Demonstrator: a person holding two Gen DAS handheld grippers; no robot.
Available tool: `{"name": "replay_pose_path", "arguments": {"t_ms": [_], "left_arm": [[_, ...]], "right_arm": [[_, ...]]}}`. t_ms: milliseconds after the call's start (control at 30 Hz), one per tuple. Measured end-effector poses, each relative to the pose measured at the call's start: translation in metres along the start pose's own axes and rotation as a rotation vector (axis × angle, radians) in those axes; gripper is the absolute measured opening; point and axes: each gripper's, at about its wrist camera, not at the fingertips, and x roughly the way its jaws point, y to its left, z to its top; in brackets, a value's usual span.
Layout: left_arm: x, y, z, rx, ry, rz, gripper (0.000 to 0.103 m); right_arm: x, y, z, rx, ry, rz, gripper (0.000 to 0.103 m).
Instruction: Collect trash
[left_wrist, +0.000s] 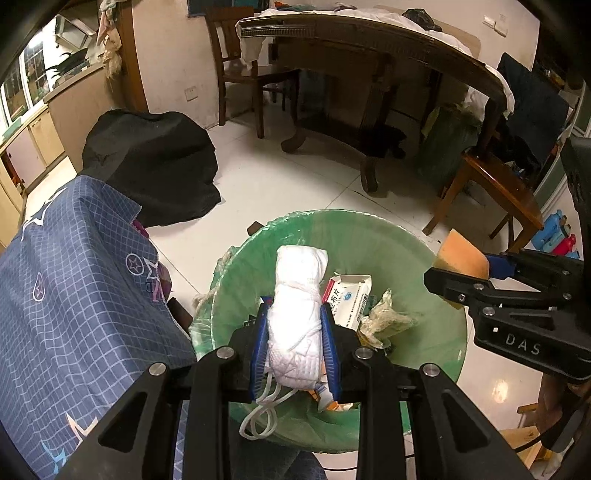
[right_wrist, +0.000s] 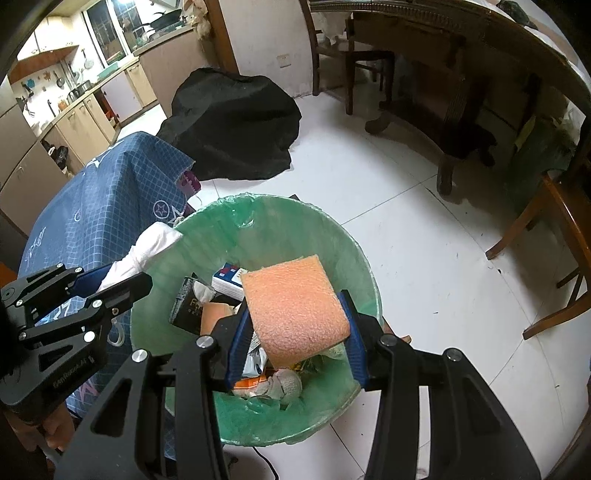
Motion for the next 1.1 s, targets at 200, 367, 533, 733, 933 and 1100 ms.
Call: {"name": "replay_pose_path", "arguments": {"t_ms": [200, 367, 533, 733, 933, 1100], "left_arm": [[0.002, 0.000, 0.002, -0.004, -0.017, 0.031, 0.072], [0.004, 0.002, 0.002, -0.010, -0.016, 0.043, 0.079], [0.004, 0.002, 0.001, -0.013, -0.013, 0.048, 0.079], [-0.003, 0.003, -0.002, -0.010, -0.024, 0.061, 0.079], [-0.043, 0.007, -0.020, -0.030, -0.142, 0.090, 0.091], [-0.090, 0.008, -0.053, -0.044, -0.265, 0.099, 0.098]], "right_arm": [[-0.007, -0.004, 0.001, 0.010, -0.029, -0.007, 0.061], [-0.010, -0.007, 0.001, 0.016, -0.040, -0.006, 0.062], [-0.010, -0.006, 0.001, 0.014, -0.045, -0.006, 0.062], [-0.021, -0.002, -0.004, 0.009, -0.076, -0.016, 0.065], [-0.070, 0.014, -0.027, -0.014, -0.230, -0.059, 0.081], [-0.114, 0.033, -0.067, -0.004, -0.375, -0.077, 0.090]]}}
